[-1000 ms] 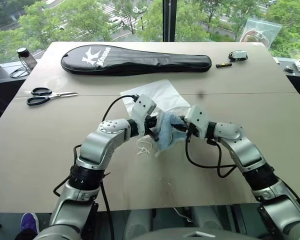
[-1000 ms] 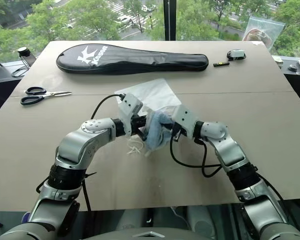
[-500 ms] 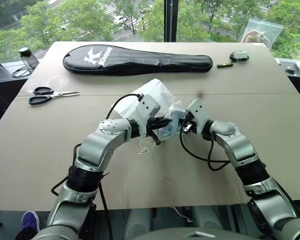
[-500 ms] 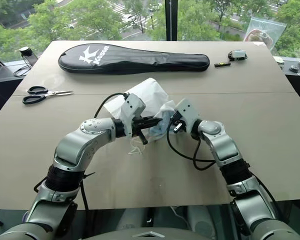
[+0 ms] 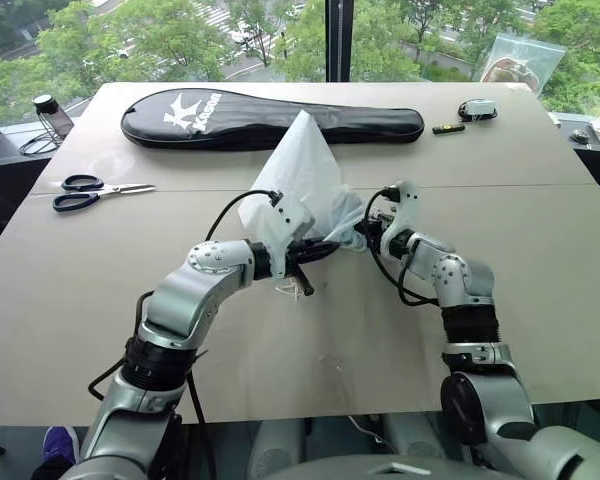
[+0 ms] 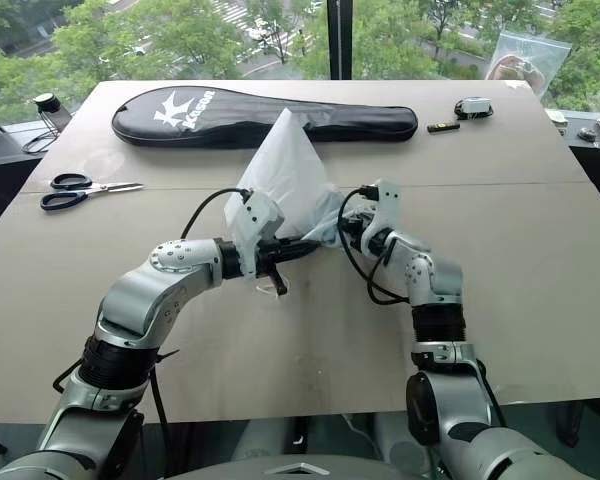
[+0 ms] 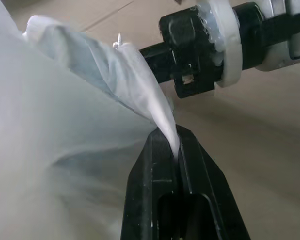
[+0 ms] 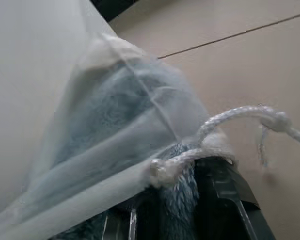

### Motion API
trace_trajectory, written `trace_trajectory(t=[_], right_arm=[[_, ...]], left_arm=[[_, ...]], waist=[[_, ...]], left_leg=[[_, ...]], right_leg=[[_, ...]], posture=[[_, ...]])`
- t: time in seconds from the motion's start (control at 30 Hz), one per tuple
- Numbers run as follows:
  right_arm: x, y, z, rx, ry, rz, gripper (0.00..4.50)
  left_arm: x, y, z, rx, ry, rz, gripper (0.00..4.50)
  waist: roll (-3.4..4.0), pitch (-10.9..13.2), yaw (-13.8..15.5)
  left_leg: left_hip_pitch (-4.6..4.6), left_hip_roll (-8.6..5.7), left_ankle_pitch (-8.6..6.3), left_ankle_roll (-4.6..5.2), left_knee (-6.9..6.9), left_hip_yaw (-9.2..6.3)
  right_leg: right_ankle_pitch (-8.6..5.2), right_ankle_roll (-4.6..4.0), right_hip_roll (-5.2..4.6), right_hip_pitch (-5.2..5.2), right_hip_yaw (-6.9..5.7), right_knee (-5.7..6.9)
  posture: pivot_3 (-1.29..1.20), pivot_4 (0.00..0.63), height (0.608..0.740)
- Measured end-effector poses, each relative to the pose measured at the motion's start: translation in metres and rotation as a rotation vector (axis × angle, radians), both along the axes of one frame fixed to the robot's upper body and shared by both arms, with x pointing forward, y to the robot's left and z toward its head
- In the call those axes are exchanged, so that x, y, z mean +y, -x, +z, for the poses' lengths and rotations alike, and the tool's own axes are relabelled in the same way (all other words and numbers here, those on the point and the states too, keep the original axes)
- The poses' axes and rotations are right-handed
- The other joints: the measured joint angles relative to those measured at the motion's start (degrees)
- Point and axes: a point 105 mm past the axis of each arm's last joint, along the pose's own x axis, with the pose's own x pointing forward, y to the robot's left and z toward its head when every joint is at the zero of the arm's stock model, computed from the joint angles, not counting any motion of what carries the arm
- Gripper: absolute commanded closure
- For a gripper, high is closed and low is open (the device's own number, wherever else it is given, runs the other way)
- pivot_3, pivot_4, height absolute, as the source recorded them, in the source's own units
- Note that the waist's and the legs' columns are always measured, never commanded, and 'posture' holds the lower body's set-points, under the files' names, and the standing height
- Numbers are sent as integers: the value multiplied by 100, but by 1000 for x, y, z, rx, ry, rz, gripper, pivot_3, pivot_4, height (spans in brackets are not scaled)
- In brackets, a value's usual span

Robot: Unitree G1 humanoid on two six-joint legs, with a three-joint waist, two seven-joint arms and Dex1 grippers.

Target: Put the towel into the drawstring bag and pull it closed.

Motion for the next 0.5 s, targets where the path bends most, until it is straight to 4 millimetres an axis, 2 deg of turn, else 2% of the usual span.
trace_trajectory(t=[0.17,0.3,0.37,0.4,0.47,0.5], right_arm=[[-9,0,4,92,-209,-74,4316],[-18,-1,18,72,-274,-116,4316],[-19,2,29,-28,-196,-122,4316],[-16,5,31,-101,-92,-112,4317],[0,12,28,-221,83,-48,4317],[3,13,27,-235,106,-35,4317]], left_arm=[[-5,-1,6,-27,26,-3,4500],[-15,-6,24,-44,96,-10,4500],[-27,-8,41,-55,159,-35,4500],[-35,-8,51,-62,194,-52,4500],[-49,-6,63,-54,244,-87,4500],[-50,-6,63,-51,247,-89,4500]], waist=[[3,2,4],[8,5,-14],[9,5,-17],[9,5,-25],[10,4,-65],[10,4,-75]], left_leg=[[-2,-1,0,0,-3,3],[-11,-4,0,1,-2,5],[-36,-5,1,1,4,-3],[-53,-4,1,1,12,-4],[-70,-4,1,0,19,7],[-69,-4,1,0,18,7]], right_leg=[[0,0,-1,-1,-2,0],[0,1,0,-10,-2,1],[0,1,3,-29,-12,3],[0,2,4,-41,-12,5],[2,4,4,-63,0,7],[2,4,4,-63,1,8]], posture=[[0,150,740],[0,150,740],[0,150,740],[0,150,740],[0,150,740],[0,150,740]])
